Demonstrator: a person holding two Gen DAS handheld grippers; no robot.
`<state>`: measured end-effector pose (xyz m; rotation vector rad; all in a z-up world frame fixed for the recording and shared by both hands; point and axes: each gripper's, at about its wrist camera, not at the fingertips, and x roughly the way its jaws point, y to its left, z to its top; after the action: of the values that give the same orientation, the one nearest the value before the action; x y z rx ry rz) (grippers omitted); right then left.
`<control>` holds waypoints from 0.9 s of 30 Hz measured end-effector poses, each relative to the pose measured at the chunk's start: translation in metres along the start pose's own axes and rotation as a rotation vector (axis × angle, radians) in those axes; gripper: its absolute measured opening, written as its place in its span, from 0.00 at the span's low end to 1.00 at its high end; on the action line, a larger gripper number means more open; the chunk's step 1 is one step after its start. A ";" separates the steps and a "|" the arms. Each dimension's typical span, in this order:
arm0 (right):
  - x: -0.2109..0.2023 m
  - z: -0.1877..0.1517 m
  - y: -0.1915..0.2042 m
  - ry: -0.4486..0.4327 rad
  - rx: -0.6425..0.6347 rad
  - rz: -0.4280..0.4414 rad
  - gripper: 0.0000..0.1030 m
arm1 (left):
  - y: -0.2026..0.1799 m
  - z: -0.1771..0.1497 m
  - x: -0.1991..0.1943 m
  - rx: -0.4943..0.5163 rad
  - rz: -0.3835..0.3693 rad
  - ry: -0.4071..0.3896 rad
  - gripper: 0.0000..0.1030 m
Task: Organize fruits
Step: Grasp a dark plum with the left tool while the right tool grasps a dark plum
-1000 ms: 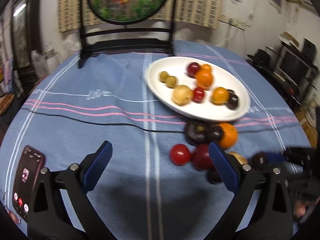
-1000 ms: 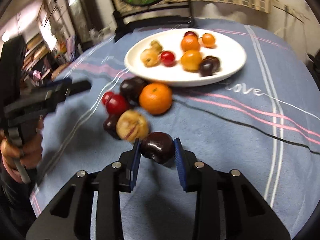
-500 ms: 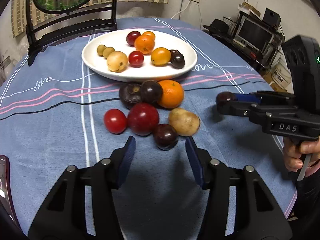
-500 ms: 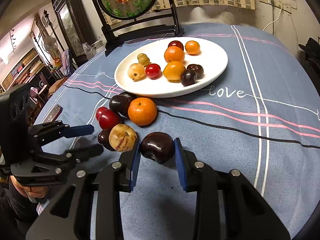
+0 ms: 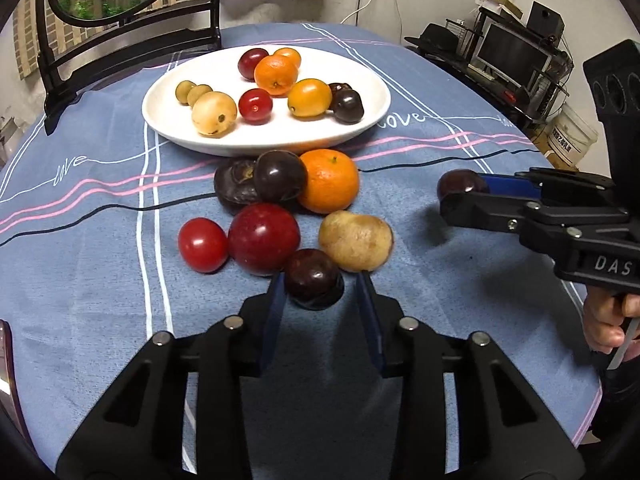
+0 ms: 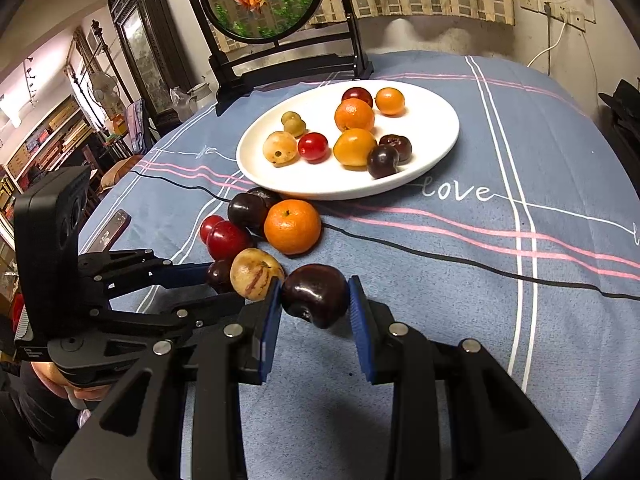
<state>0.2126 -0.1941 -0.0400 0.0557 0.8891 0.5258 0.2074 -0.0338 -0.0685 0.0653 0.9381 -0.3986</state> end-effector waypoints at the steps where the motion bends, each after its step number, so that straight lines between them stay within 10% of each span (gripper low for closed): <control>1: 0.000 0.000 0.000 0.000 -0.001 0.001 0.32 | 0.000 0.000 0.000 0.002 0.004 -0.002 0.34; 27: -0.006 0.026 0.013 -0.102 0.059 0.199 0.33 | 0.012 0.015 -0.060 -0.040 -0.003 -0.124 0.29</control>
<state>0.2238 -0.1815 -0.0152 0.2253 0.8036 0.6765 0.1919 -0.0073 -0.0135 0.0023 0.8232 -0.3826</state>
